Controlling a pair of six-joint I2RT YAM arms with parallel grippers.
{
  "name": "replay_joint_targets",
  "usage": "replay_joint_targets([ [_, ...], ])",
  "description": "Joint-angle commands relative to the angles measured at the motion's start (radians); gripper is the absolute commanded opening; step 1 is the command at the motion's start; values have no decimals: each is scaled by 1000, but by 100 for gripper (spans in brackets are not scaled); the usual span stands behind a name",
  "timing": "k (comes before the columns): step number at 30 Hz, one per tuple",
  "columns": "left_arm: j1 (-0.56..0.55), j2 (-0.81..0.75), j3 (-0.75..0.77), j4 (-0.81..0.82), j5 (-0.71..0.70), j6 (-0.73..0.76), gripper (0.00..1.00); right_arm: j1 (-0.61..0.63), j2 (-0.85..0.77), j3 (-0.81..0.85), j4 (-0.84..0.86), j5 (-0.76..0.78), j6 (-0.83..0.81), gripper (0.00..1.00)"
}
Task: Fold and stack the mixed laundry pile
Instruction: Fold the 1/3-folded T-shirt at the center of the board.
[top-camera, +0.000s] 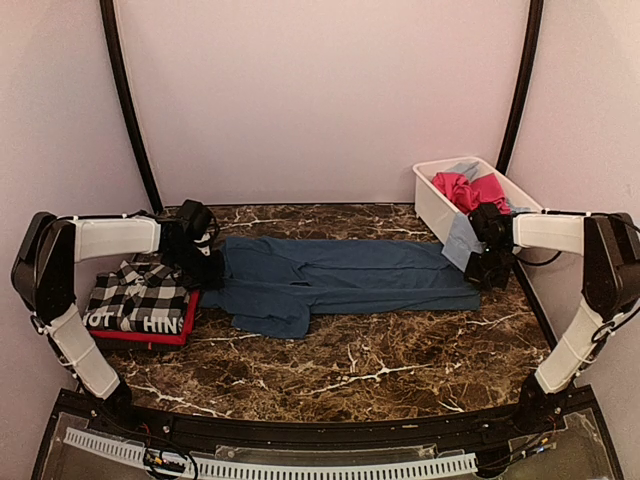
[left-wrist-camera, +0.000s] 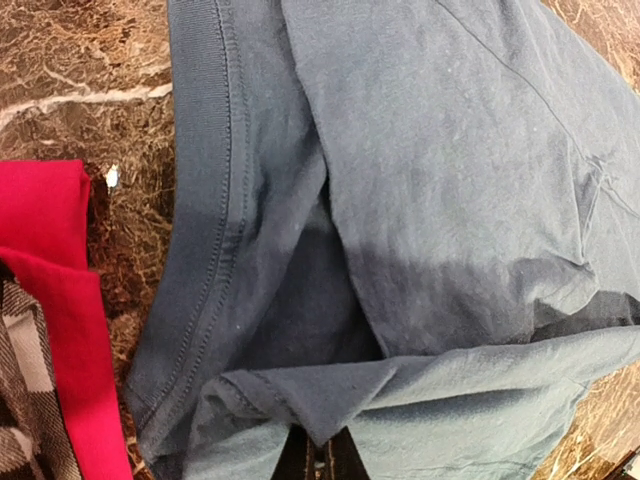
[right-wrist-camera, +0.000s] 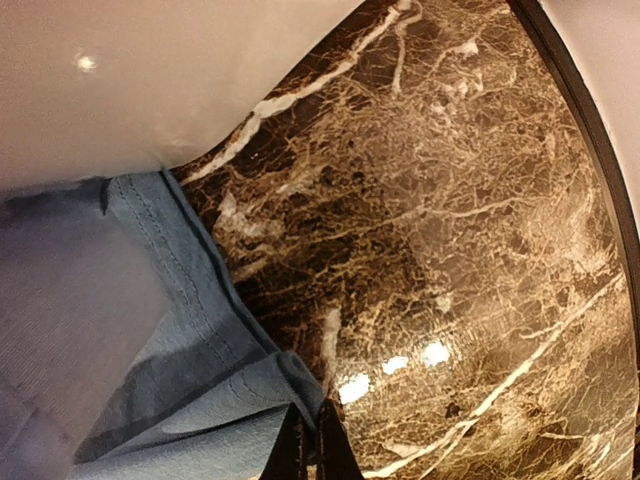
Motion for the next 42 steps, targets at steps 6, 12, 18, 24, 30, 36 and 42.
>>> replay_joint_targets([
  [6,28,27,26,-13,-41,7,0,-9,56,66,88,-11,-66,0],
  [12,29,-29,-4,-13,-42,8,0,-9,-60,-26,164,-24,-37,0],
  [18,28,-79,-25,-10,-40,4,0,-5,-160,-122,296,-71,-38,0],
  [24,30,-61,-4,1,-46,5,0,-5,-171,-163,406,-82,-57,0],
  [30,32,-21,9,29,-47,-4,0,-4,-124,-179,464,-72,-56,0],
  [36,40,6,1,61,-66,-10,0,-5,-91,-207,524,-84,-64,6],
  [42,42,17,-11,71,-82,-20,15,-5,-165,-231,511,-86,-61,37],
])
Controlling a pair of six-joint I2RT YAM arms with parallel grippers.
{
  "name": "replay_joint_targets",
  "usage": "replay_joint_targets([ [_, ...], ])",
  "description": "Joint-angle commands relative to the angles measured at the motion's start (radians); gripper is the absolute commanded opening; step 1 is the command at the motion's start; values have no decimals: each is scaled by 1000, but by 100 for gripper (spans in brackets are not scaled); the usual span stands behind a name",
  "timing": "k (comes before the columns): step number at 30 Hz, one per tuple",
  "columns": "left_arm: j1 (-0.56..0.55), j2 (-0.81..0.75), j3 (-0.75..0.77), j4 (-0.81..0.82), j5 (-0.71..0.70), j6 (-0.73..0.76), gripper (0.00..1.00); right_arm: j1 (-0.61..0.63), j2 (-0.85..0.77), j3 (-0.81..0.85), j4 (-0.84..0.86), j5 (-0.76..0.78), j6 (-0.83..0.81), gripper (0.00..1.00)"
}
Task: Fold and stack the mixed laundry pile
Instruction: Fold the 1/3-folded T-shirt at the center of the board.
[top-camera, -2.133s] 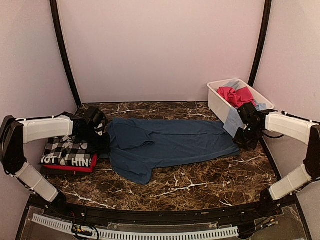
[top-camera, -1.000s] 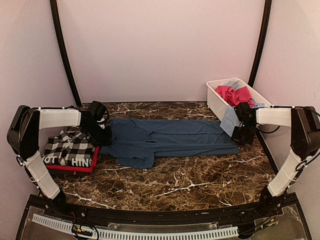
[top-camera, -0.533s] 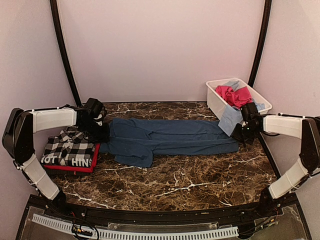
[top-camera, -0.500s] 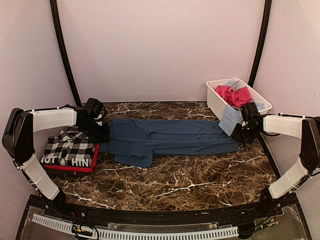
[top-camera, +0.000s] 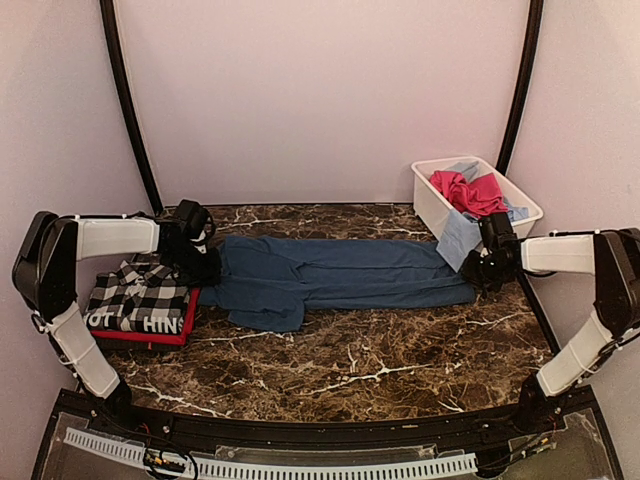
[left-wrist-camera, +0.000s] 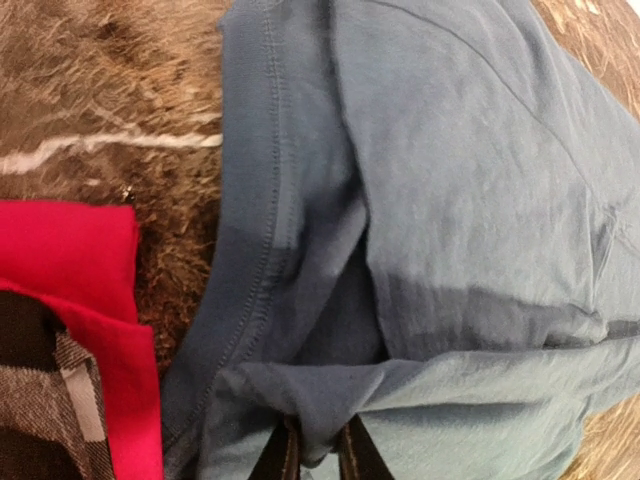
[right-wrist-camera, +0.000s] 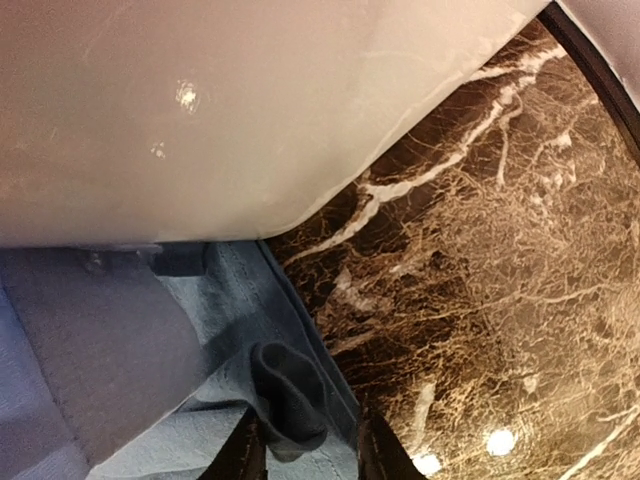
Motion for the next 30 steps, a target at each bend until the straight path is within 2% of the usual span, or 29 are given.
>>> replay_joint_targets([
  [1,11,-1,-4,16,-36,-9,22,-1,-87,-13,65,-2,-16,44],
  [5,14,-11,5,20,-64,-12,34,-1,-173,-12,10,-5,-28,68],
  [9,16,-63,17,28,-66,-4,40,-1,-248,-18,-49,-31,-75,81],
  [13,16,-160,12,14,-56,33,52,-2,-328,-28,-105,-97,-143,98],
  [16,15,-249,-25,-7,-50,50,66,-2,-394,-63,-107,-99,-165,99],
  [20,15,-380,-123,-2,-6,60,75,-3,-400,-61,-144,-112,-181,99],
  [24,-28,-509,-249,16,61,48,75,7,-444,-83,-121,-262,-214,99],
  [27,-99,-551,-305,19,73,20,62,50,-487,-108,-73,-342,-205,98],
  [30,-206,-515,-344,10,61,-34,51,114,-484,-105,-64,-352,-186,94],
])
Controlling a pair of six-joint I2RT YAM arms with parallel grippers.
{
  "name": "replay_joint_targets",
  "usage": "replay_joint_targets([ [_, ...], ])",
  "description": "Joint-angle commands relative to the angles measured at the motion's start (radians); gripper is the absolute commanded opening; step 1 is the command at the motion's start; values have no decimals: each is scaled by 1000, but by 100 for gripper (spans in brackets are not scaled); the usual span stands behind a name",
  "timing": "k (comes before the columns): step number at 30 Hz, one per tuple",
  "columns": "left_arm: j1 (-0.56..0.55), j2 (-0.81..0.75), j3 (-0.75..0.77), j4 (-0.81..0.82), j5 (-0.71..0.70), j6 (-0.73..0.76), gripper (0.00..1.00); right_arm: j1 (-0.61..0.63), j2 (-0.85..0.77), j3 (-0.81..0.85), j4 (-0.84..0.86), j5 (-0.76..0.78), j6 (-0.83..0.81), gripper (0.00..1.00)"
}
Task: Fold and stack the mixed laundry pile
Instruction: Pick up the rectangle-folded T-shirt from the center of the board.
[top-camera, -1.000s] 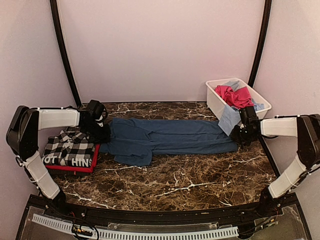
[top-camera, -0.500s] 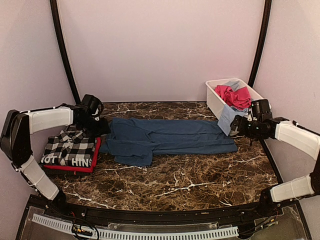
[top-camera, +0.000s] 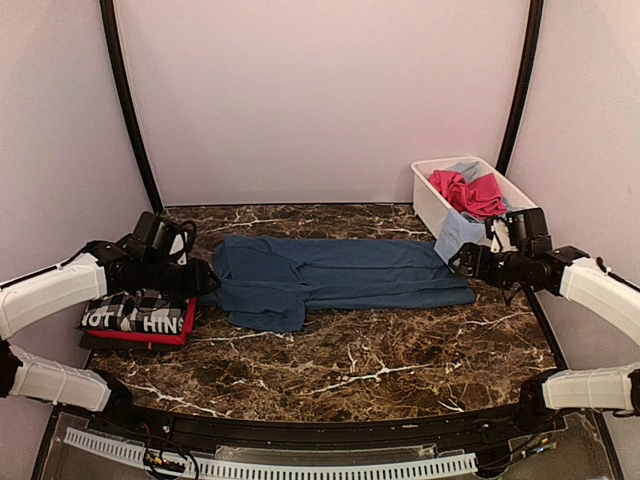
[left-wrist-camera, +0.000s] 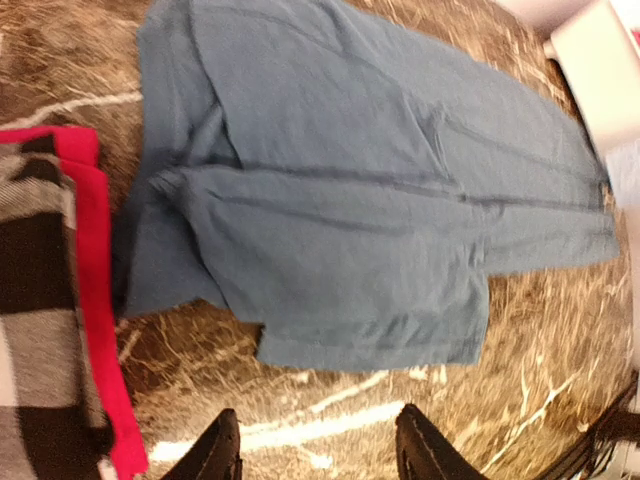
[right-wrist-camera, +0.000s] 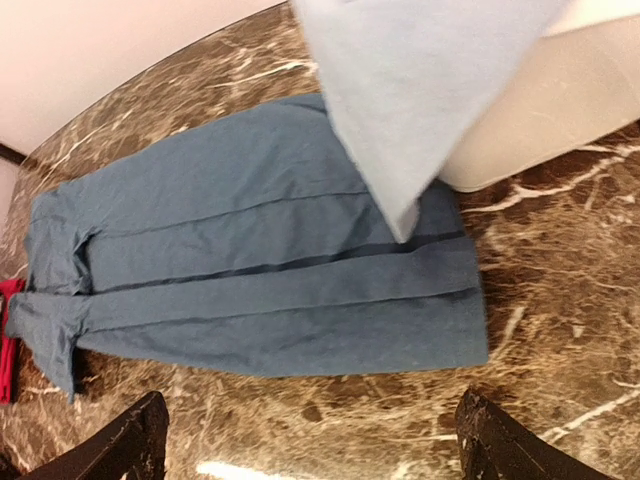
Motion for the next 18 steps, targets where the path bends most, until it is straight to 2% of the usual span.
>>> replay_joint_targets([
  [1,-121,54,-61,-13,20,-88,48,86,-5,-1,71,-96,11,91],
  [4,-178,108,-100,28,7,-161,40,165,37,1,103,-114,64,80],
  [8,-181,143,-127,75,-16,-221,35,299,130,22,165,-85,127,70],
  [14,-180,236,-122,125,-39,-225,32,478,340,111,259,-62,179,62],
  [18,-180,271,-138,186,-44,-231,31,550,464,186,305,-53,197,58],
])
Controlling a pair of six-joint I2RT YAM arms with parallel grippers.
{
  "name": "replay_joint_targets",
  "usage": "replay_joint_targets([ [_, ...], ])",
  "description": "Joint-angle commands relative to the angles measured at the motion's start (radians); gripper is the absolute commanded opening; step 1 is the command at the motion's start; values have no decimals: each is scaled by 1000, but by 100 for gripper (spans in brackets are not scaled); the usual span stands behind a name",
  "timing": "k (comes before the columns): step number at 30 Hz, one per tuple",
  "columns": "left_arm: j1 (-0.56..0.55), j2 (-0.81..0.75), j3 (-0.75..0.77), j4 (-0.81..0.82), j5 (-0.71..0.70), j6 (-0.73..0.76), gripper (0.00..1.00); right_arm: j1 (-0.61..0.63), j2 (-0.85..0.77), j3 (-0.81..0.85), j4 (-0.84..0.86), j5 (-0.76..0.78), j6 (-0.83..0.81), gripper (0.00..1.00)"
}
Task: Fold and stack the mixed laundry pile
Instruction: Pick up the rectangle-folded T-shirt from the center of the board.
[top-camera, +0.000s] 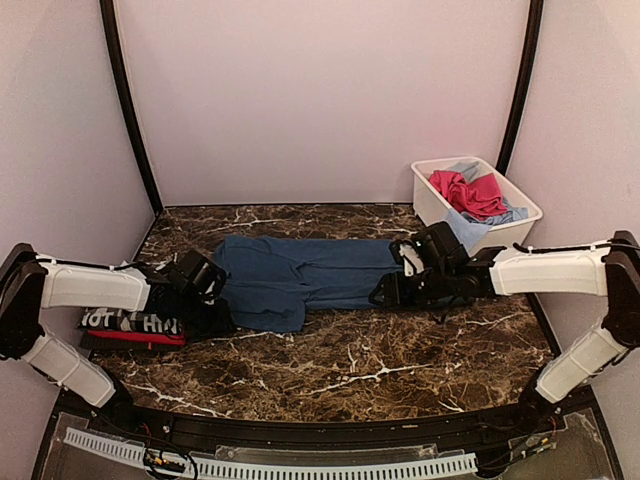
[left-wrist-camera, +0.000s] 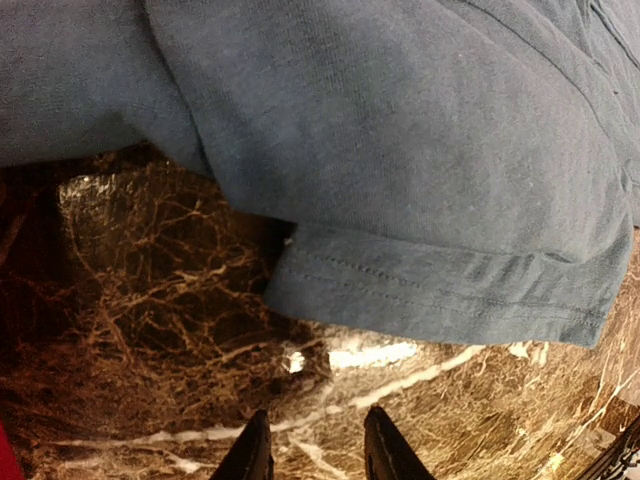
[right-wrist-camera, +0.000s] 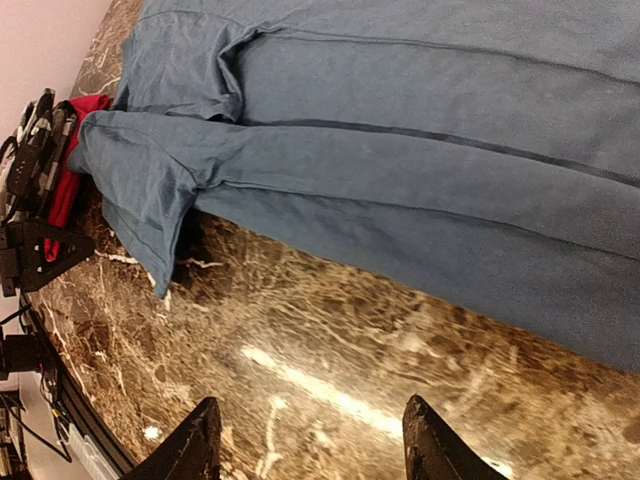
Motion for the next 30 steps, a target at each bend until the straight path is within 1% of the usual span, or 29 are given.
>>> replay_joint_targets([
  [1,-1,16,-17,89,-32,-20,31,70,117,88,129,10,52,58],
  [4,0,22,-12,99,-49,-11,31,109,220,150,159,2,69,57],
  [5,1,25,-4,90,-80,-8,31,123,254,176,165,1,76,57],
  [7,11,45,8,65,-97,-5,31,155,321,229,169,-5,89,57],
  [10,42,68,0,71,-73,2,30,191,408,290,178,-11,105,57],
  [13,76,77,-20,135,-20,17,30,216,484,338,213,-28,123,57],
  [16,90,78,-37,192,5,29,30,242,528,371,230,-38,133,56],
  [21,98,110,-39,221,23,48,30,270,588,424,219,-47,140,56],
  [27,99,148,-50,254,48,57,25,291,625,430,228,-63,163,54],
  [30,99,153,-54,246,57,57,21,298,636,424,235,-69,173,50],
])
